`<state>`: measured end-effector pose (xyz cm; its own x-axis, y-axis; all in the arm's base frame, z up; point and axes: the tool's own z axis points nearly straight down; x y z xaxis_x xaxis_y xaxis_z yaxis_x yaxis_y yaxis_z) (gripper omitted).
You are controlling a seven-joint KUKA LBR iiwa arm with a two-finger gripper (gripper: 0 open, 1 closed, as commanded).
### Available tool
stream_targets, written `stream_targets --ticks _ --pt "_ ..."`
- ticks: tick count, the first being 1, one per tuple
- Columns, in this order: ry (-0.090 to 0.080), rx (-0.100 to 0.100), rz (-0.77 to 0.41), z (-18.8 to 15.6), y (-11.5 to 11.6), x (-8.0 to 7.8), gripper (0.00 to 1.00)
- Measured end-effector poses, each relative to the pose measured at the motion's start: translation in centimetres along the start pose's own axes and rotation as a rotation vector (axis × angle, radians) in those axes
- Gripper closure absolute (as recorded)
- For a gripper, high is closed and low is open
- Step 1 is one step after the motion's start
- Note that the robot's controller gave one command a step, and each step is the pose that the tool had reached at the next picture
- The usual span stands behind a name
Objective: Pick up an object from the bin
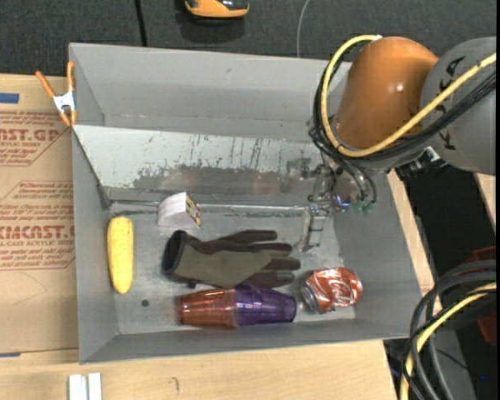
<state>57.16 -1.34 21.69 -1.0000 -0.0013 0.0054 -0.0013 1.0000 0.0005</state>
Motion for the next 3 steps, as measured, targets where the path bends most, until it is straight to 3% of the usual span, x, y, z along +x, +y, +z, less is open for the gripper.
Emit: stream_targets --ticks 1,2,3 --pt "-0.008 0.000 0.000 -0.5 0.0 -0.1 0.00" --pt "-0.014 0.001 -0.050 4.8 1.9 0.0 0.00" --pt "-0.011 -0.001 -0.029 12.3 3.9 0.7 0.00"
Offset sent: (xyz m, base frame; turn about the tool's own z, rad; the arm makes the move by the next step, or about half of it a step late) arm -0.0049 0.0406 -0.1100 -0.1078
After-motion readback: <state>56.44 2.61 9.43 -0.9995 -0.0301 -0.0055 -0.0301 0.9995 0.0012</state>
